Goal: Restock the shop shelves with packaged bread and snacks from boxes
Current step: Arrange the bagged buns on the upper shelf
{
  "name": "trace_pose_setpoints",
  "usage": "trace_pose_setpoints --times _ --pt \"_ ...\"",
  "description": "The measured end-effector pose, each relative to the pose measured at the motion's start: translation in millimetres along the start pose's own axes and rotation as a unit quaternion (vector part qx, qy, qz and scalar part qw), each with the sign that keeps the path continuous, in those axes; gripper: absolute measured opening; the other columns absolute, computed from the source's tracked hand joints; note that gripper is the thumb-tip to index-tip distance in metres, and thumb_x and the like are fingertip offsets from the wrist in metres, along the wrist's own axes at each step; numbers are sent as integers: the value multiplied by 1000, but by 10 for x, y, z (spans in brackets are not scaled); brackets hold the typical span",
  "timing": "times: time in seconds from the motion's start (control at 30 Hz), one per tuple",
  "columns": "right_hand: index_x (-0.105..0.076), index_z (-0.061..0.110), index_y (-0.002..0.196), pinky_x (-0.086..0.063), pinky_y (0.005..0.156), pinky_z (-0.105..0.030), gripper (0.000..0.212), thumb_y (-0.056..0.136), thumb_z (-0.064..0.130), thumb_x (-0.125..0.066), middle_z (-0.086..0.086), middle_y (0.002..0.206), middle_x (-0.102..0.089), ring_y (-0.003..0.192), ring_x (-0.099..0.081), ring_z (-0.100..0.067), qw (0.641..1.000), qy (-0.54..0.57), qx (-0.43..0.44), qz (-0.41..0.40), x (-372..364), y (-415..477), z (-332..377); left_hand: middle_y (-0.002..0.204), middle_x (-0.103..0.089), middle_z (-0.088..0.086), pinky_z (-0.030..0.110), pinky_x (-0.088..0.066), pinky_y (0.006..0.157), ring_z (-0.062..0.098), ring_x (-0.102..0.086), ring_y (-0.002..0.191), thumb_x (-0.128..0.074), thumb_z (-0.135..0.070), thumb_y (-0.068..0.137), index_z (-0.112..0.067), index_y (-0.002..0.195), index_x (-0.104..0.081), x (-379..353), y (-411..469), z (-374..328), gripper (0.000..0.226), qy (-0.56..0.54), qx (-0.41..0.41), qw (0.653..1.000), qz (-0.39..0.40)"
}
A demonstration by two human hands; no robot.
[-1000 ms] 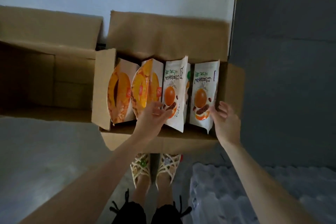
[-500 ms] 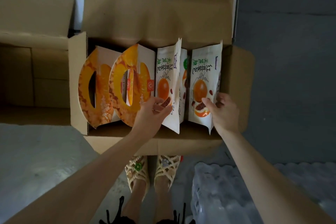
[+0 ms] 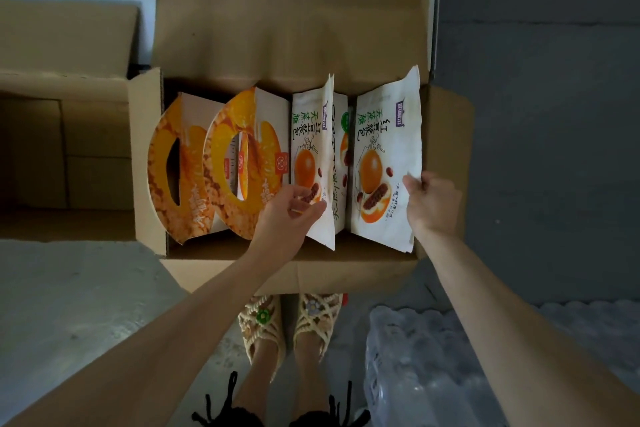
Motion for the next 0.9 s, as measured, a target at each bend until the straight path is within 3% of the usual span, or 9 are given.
trace_pose_setpoints --times 0.13,0.2,0.33,0.43,0.53,0.63,0.77,0.83,0.9 --pt "-50 0 67 -33 51 -31 40 98 25 -56 -17 64 -56 58 -49 -26 999 22 23 -1 176 -160 125 102 -66 -2 20 -45 70 13 -62 93 -61 -36 92 -15 119 -56 71 -160 -131 34 -7 -6 1000 3" --pt "-46 2 62 -33 53 -33 43 97 24 -57 -14 59 -50 55 -44 -25 999 32 30 -6 320 -284 182 103 -66 -1 21 -47 72 13 -63 94 -60 -37 92 -16 120 -56 126 -281 -228 35 -10 -17 1000 3" --pt "-47 2 62 -28 43 -23 40 96 21 -58 -8 57 -47 52 -39 -21 998 34 43 0 645 -547 348 106 -66 -1 33 -53 87 15 -63 99 -60 -37 92 -14 125 -54 244 -571 -449 40 -19 -34 999 5" --pt "-47 6 61 -29 40 -17 39 96 20 -58 -8 61 -55 55 -47 -21 998 39 50 5 994 -822 568 112 -65 -1 37 -52 92 15 -63 102 -61 -37 92 -14 128 -53 387 -937 -687 44 -21 -53 998 -2" --pt "-57 1 74 -38 40 -15 28 97 18 -56 -12 82 -68 59 -59 -24 996 54 73 15 1239 -1027 807 115 -65 -1 25 -52 84 13 -62 105 -61 -37 91 -14 128 -52 473 -1173 -835 44 -25 -71 997 -1" --pt "-62 6 88 -41 39 -9 18 98 19 -54 -3 96 -67 61 -59 -2 993 41 102 35 1493 -1286 1078 114 -66 -3 12 -42 72 9 -61 103 -60 -39 92 -16 128 -53 623 -1484 -1041 43 -24 -92 995 -9" --pt "-67 6 102 -39 45 -13 20 98 22 -55 -5 103 -69 64 -60 -3 988 24 141 50 1872 -1736 1534 110 -65 -6 12 -43 65 6 -64 97 -61 -38 92 -19 124 -53 970 -1980 -1435 38 -39 -126 991 -29" --pt "-66 7 99 -41 46 -16 18 98 22 -55 -3 99 -68 67 -64 -9 985 20 161 61 2031 -2020 1737 103 -62 -10 12 -42 60 -2 -61 87 -61 -38 92 -23 120 -53 1188 -2249 -1595 33 -47 -144 987 -45" --pt "-63 10 92 -44 49 -21 16 98 23 -55 0 92 -66 72 -68 -18 983 11 166 76 2107 -2172 1850 103 -63 -8 20 -51 68 -1 -61 86 -61 -37 92 -21 120 -52 1331 -2401 -1709 33 -55 -152 986 -45"
Point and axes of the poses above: each hand's wrist, its own y-axis towards the middle knuckle, its own x-axis out of the back of the hand, z = x × y, the point moved 4 cm from there along y, towards the middle knuckle
